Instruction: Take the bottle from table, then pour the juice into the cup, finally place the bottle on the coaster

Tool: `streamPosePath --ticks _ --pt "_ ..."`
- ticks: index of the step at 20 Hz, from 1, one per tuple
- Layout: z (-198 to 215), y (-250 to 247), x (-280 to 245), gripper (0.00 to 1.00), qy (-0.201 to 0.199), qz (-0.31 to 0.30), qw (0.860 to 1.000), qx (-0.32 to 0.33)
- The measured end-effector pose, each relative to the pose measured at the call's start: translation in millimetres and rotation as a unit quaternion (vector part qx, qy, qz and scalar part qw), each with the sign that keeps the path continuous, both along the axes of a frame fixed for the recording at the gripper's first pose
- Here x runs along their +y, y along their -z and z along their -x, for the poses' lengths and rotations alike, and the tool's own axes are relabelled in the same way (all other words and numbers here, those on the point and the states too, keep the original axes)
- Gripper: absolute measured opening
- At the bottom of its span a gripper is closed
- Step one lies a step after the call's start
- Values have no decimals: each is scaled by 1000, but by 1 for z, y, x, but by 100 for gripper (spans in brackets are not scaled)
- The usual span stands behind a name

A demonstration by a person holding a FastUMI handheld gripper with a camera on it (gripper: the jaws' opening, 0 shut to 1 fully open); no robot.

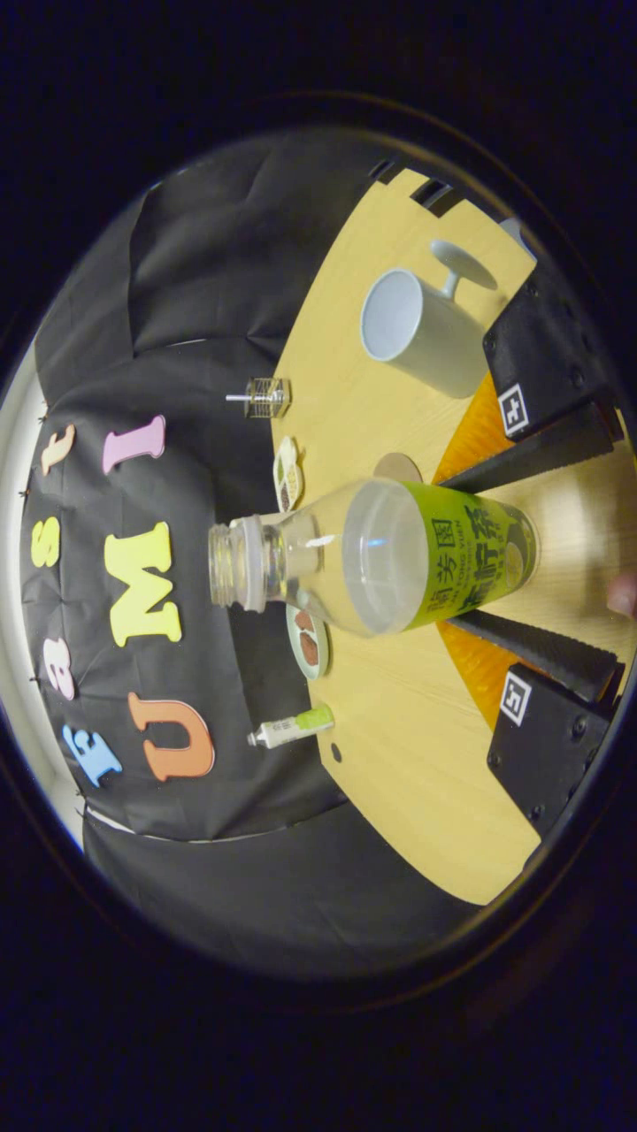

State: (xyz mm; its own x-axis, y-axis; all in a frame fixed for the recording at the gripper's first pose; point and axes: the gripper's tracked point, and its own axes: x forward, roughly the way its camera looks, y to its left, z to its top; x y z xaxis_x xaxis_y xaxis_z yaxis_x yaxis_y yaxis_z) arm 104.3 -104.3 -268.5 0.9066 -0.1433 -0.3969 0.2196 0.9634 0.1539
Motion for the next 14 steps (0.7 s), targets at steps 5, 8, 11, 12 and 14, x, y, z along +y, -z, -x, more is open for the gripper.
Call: streamPosePath --ticks 5,8,11,12,14 --pt "5 -21 10 81 1 -74 997 10" --pt "10 -20 12 80 9 -131 991 30" --pt "15 -23 13 79 19 -205 978 35" --pt "17 -22 15 79 18 -232 972 40" --pt "20 -22 18 79 15 -284 958 45"
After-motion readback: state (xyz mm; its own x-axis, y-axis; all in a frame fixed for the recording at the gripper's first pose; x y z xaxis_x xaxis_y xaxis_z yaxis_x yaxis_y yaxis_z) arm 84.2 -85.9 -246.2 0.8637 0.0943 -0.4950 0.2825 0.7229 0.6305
